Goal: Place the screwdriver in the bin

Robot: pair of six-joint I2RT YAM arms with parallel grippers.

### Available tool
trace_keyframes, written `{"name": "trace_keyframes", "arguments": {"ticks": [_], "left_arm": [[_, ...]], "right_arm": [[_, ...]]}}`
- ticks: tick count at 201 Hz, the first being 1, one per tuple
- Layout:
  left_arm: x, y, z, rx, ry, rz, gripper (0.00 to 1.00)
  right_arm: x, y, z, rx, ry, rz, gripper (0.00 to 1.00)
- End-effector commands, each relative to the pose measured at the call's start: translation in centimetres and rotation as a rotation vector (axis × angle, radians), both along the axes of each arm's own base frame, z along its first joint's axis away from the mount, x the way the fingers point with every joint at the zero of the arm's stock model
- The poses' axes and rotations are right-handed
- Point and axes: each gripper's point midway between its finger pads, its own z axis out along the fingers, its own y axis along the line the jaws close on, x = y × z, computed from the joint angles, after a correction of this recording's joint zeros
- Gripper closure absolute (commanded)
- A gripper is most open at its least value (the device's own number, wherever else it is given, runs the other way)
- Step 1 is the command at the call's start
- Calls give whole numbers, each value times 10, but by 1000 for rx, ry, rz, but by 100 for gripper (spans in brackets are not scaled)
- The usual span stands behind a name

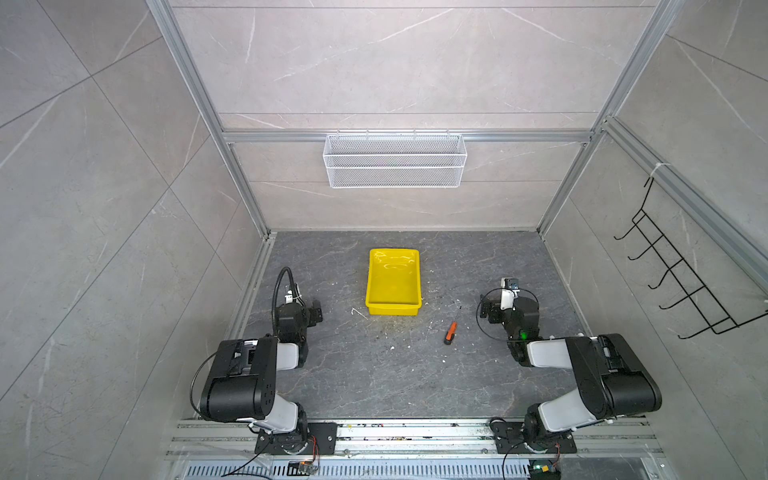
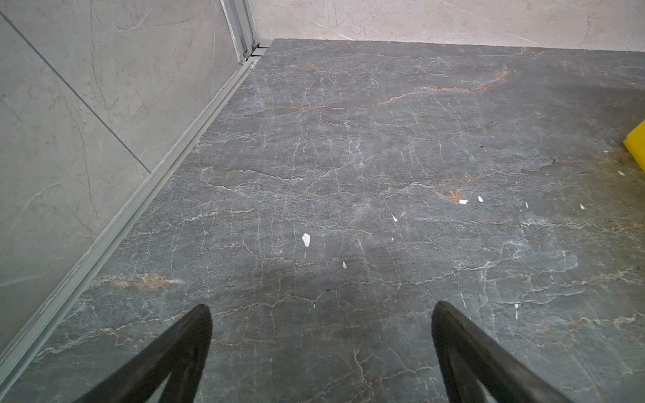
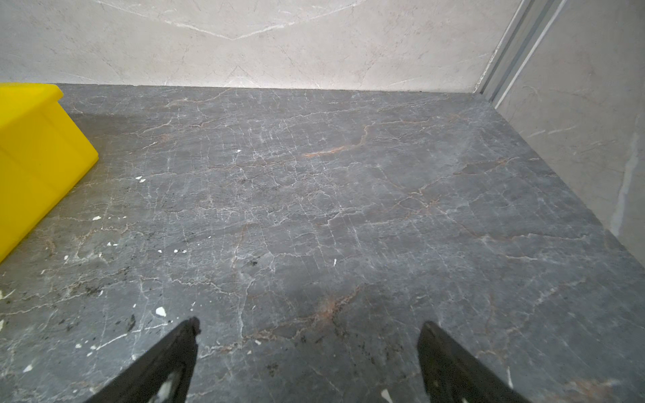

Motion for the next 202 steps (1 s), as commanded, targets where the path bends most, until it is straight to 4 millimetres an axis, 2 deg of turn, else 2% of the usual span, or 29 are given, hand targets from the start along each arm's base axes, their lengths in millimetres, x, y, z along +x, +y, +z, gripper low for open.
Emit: {"name": "trace_keyframes", "arguments": {"ticks": [1,101,121,145,167,188,202], "left_arm": [[9,0,17,-11,-56,3,0],[8,1,17,-5,-57,4,0],[8,-18,19,6,-67,-99,0],[-1,-39,32,13,-130,-230,0],[-5,-46,48,-19,-63,-270,0],[-2,-41,74,-100,-12,-189,0],[-11,-47,86,-127,58,-160,0]], "right_arm": [[5,3,10,0,-24,2,1],[5,3,10,-3,-24,2,1],[4,5,10,-11,-25,6,1],[2,9,13,-36,-48,7,1],[-3,2,32,-54,-100,-58,1],[-8,-9,51,-58,22,-137,1],[-14,-13,55,-77,97,-161,1]]}}
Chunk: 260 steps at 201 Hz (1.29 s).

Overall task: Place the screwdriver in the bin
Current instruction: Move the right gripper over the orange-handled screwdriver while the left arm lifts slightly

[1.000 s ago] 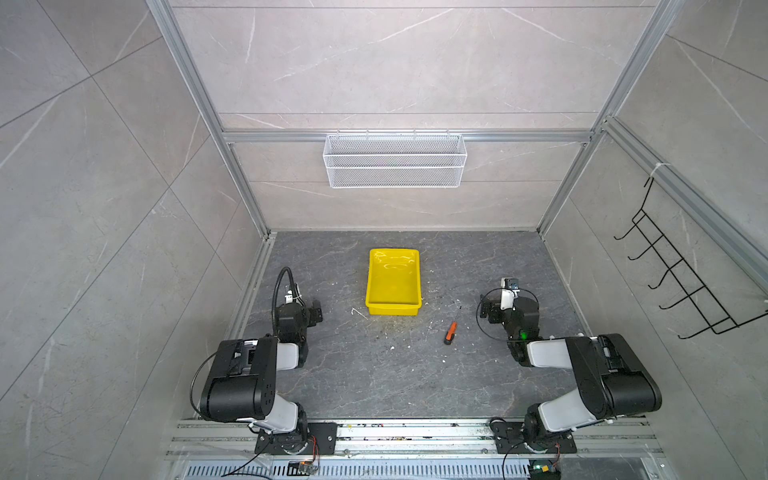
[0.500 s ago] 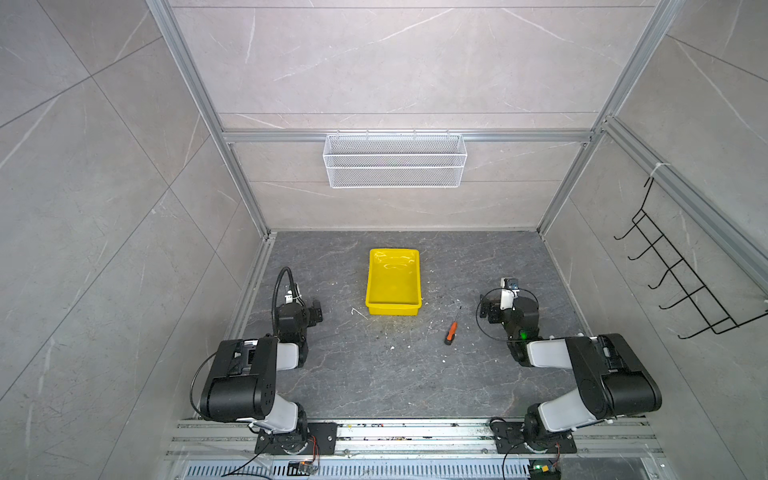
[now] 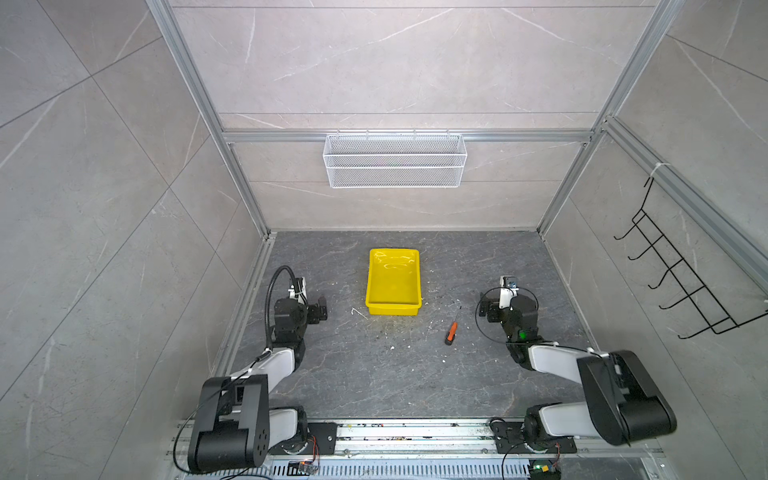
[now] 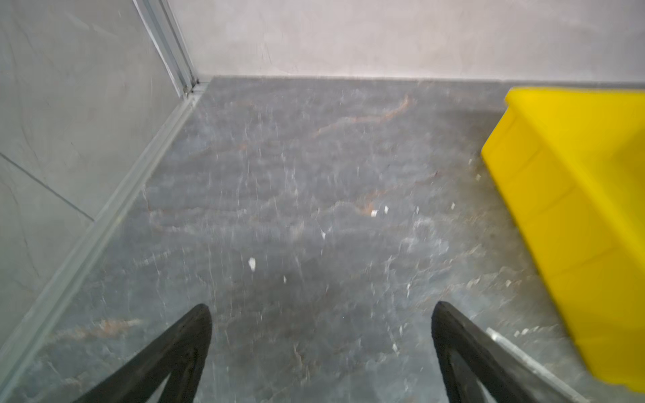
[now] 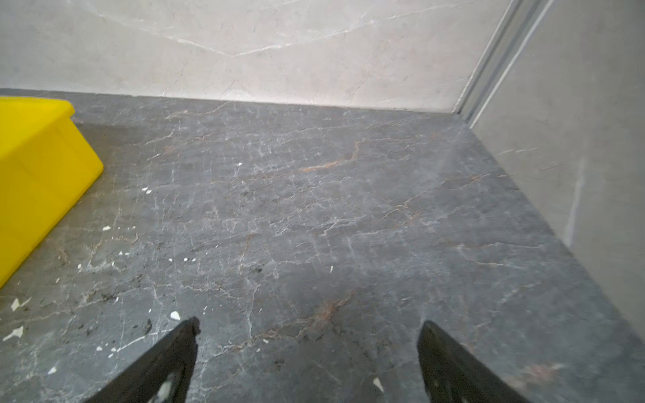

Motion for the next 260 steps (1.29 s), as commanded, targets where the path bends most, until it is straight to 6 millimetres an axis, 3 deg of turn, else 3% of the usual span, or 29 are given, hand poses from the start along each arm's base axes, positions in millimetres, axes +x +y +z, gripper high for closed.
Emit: {"name": "trace_keyframes", "arguments": {"ticks": [1,24,45,67,99,108,123,134,157,198,233,260], "left_arm": [[-12,-8,23,-64,118,36,0],[-42,-3,49,-160,208,198,0],[-73,5,55,-265,267,309,0],[-100,21,58,-264,303,423,0],[-126,35,46,-347,351,593,0],[-128,34,40,-377,364,614,0],[-125,25,29,-427,390,596,0],[-117,15,25,-450,408,541,0],[-117,9,12,-439,463,519,0],[-123,17,-23,-489,373,564,0],[-131,18,-56,-461,460,612,0],[-112,0,-54,-395,421,473,0]], "right_arm": [[-9,-16,17,-27,115,-108,1],[-19,-20,31,-24,106,-156,1],[-28,-12,50,41,66,-145,1],[-38,-14,67,83,43,-176,1],[-40,5,83,174,-3,-86,1],[-42,-3,75,240,18,-164,1],[-71,-43,28,373,172,-551,0],[-72,-41,11,390,280,-551,0],[-63,-18,16,439,292,-409,0],[-65,-5,25,487,204,-290,1],[-76,-16,42,418,194,-312,0],[-94,-50,44,304,154,-461,5]]}}
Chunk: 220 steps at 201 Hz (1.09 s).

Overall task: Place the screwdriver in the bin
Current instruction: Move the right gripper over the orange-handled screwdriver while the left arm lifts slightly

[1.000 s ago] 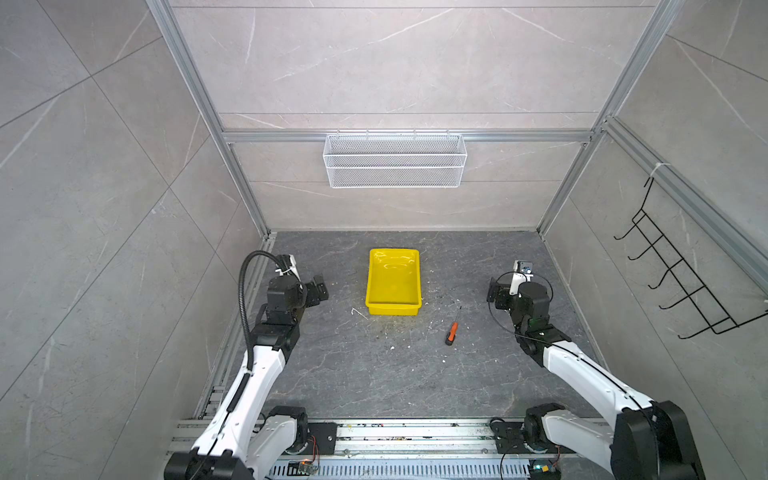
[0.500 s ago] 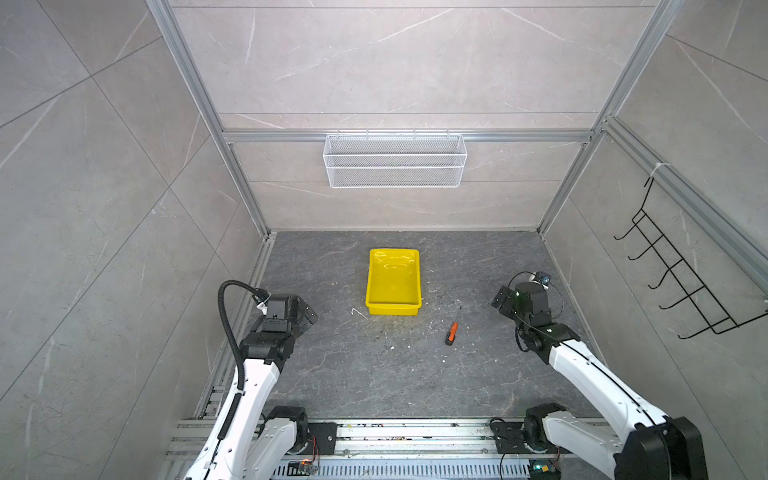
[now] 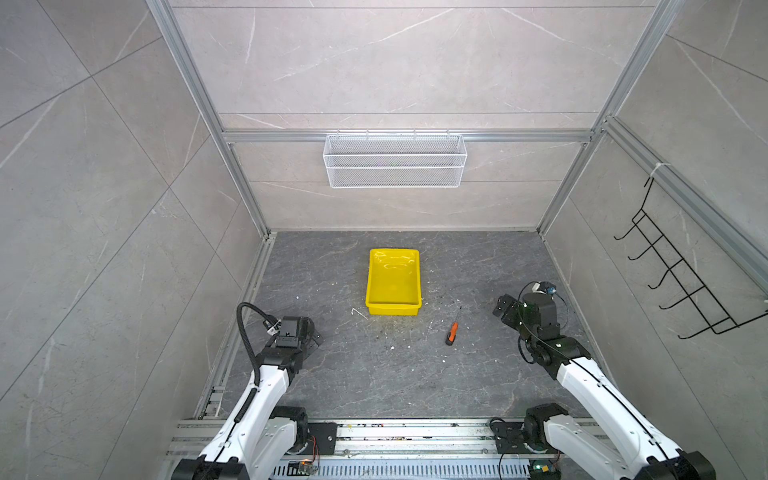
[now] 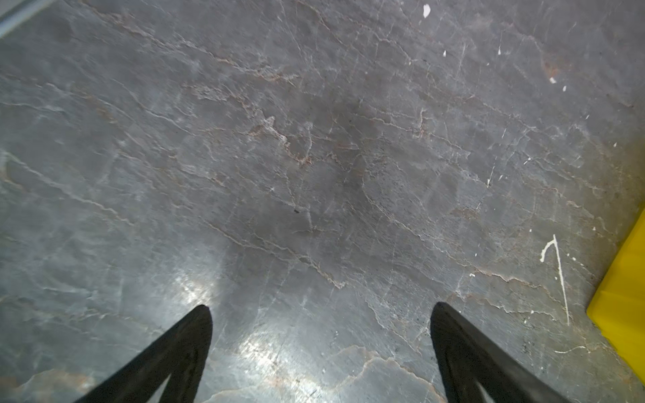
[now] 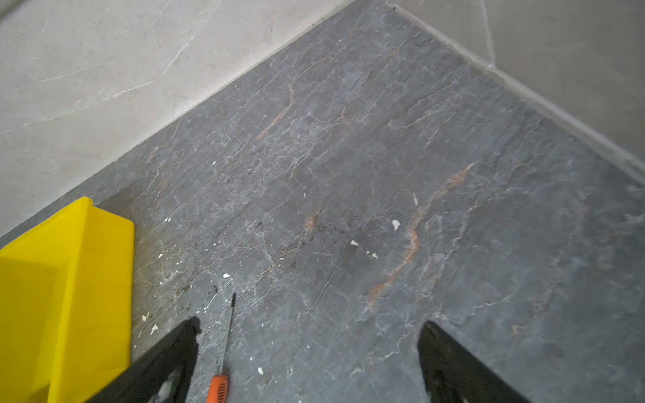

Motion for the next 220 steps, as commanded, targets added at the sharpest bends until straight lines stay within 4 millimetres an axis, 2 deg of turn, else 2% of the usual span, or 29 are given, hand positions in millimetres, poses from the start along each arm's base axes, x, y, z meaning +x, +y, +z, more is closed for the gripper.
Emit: {"name": "trace_keyframes", "arguments": {"ticks": [1,8,19,41,60,90,110,131,165,198,220], "left_arm": [[28,-14,18,28,-121,-93,0],[28,-15,19,36,-124,-100,0],[29,-18,18,28,-135,-111,0],[32,-23,16,10,-149,-135,0],[33,-28,14,-4,-121,-162,0],[34,-32,14,-12,-100,-185,0],[35,-35,12,-24,-90,-198,0],[34,-37,11,-28,-70,-206,0],[33,-37,9,-26,-52,-205,0],[35,-39,7,-35,-46,-218,0],[35,-42,7,-44,-43,-231,0]], "right_arm": [[-17,-29,6,-120,19,-112,5],[-22,-30,8,-117,21,-111,6],[-27,-21,16,-79,31,-68,0],[-26,7,25,13,16,81,1],[-26,30,20,107,80,172,1],[-29,105,-4,498,214,342,1],[-37,134,-18,548,278,360,4],[-38,143,-24,428,320,344,6],[-29,160,-62,326,425,324,34],[-18,170,-79,251,456,293,43],[-14,174,-89,228,478,290,45]]}}
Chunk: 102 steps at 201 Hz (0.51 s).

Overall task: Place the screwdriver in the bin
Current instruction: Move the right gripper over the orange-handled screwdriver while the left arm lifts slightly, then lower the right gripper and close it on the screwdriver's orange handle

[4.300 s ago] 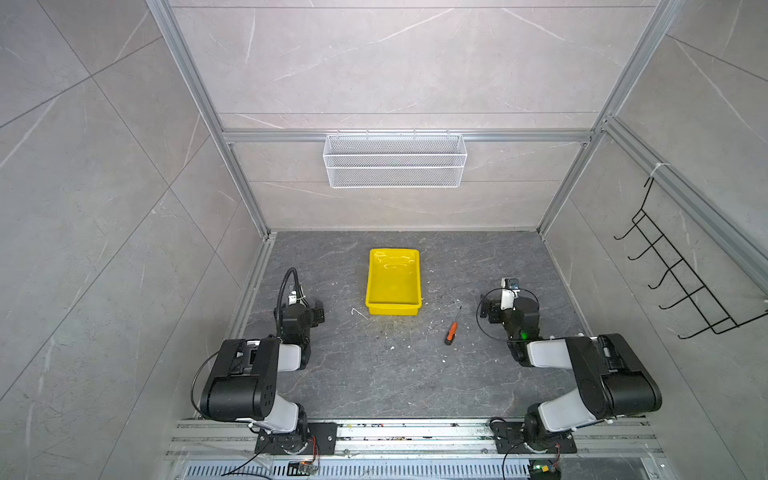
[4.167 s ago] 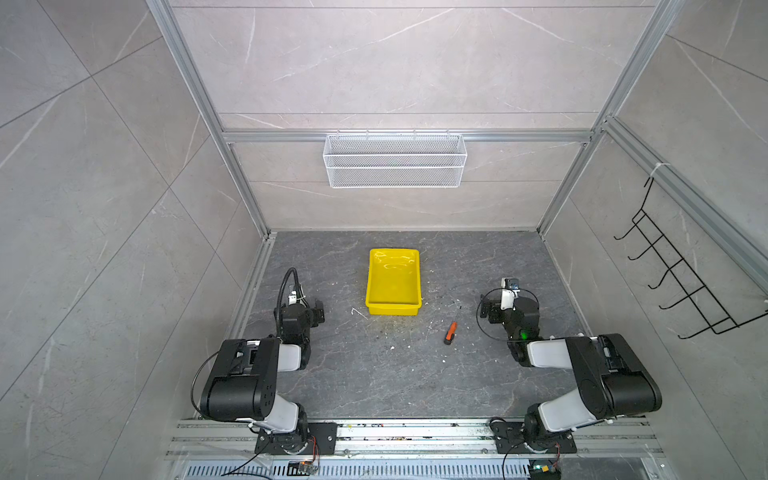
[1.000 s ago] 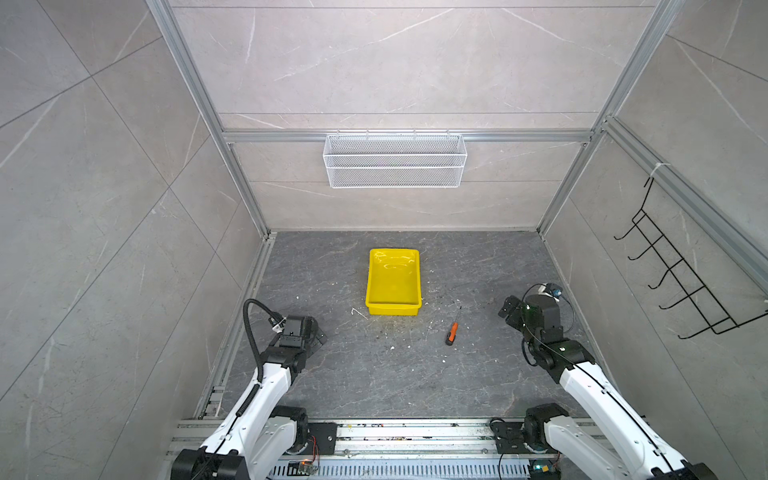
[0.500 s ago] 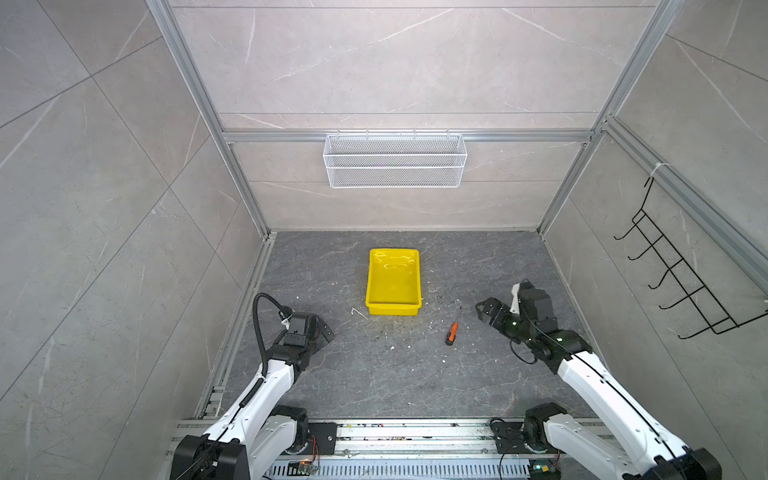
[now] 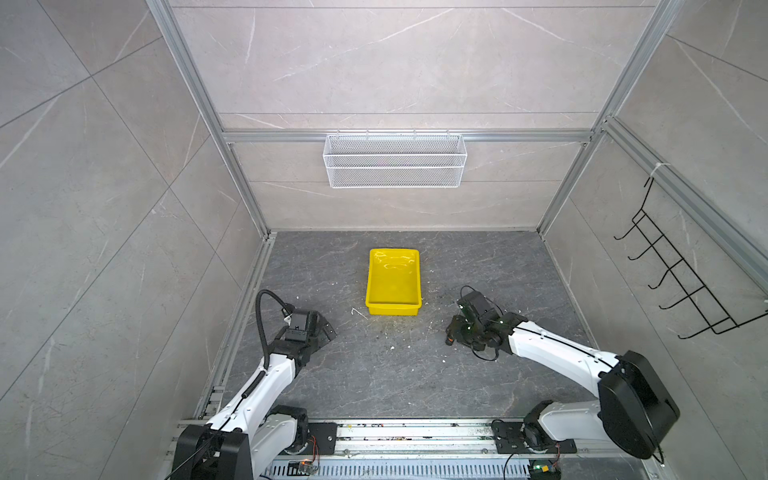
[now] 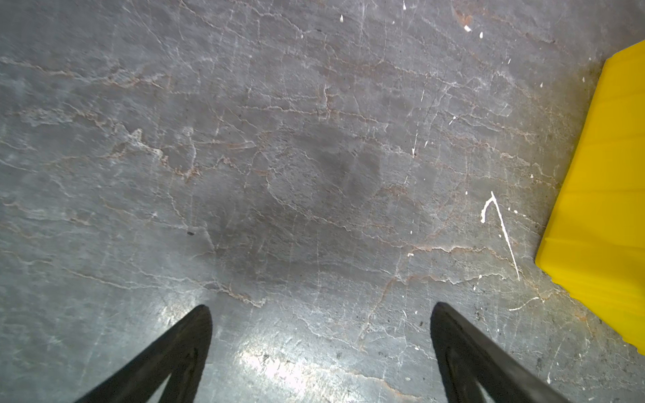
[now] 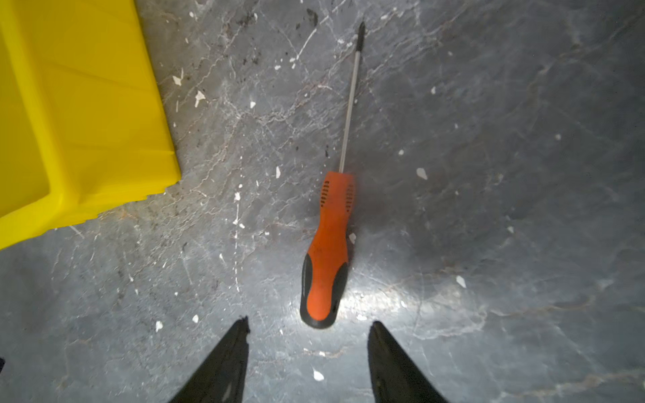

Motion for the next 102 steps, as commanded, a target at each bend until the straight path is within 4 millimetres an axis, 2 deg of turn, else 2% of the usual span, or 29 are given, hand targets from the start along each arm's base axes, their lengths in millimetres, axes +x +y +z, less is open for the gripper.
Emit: {"name": "trace_keyframes", "arguments": {"ticks": [1,41,58,102], "left_arm": [[7,-7,10,-10,-19,-39,0],[7,-5,12,-10,-35,-32,0],[7,-7,13,-17,-43,-36,0],[6,-7,12,-21,-42,-40,0]], "right_arm": [[17,2,4,-33,-41,-33,45],[20,1,-9,-73,-15,-23,51],[21,2,-14,-78,-12,-19,57],[23,4,-28,-90,12,-14,58]]}}
